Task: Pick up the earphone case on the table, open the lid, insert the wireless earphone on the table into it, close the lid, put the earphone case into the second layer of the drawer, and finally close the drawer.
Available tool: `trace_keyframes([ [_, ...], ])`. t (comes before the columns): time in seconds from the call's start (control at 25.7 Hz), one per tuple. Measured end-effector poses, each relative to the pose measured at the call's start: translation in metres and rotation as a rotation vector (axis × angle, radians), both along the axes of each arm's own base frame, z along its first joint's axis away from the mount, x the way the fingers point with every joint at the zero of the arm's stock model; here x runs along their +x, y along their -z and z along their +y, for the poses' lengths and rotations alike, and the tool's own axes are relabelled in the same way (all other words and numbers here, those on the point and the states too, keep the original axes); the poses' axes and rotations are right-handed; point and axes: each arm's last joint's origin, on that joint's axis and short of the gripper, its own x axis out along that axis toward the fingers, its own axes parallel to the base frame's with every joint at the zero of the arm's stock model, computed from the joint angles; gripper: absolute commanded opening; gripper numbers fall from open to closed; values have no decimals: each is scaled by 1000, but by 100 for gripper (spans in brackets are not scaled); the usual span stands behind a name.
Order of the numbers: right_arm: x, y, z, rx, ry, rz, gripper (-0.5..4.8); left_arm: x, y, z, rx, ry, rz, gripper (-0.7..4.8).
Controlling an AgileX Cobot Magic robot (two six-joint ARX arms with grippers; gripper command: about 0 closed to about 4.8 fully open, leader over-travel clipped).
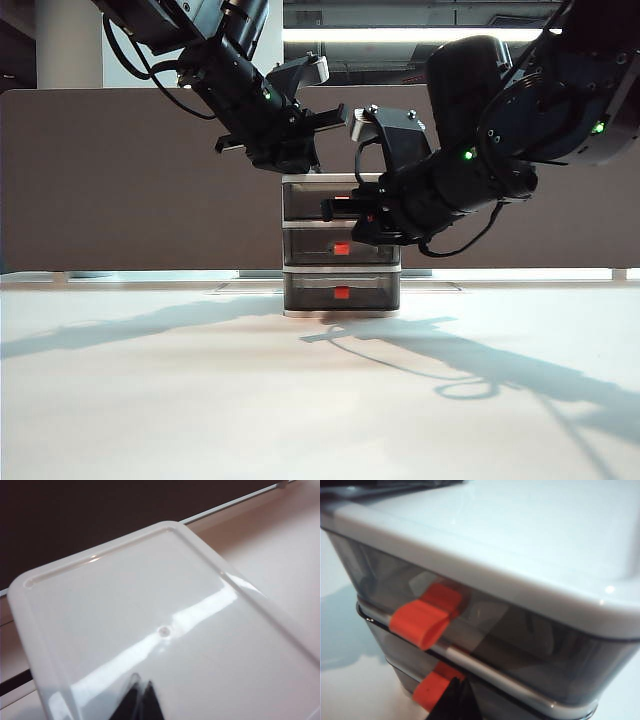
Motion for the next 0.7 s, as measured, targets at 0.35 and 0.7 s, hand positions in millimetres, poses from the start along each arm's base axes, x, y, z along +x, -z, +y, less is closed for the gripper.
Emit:
trace_keyframes([
  [0.35, 1, -1, 0, 4, -7, -2, -1, 0, 0, 0, 0, 0, 0, -6],
  [0.7, -26, -49, -11, -33, -60, 91, -1, -9, -10, 5, 12, -1, 26, -6],
])
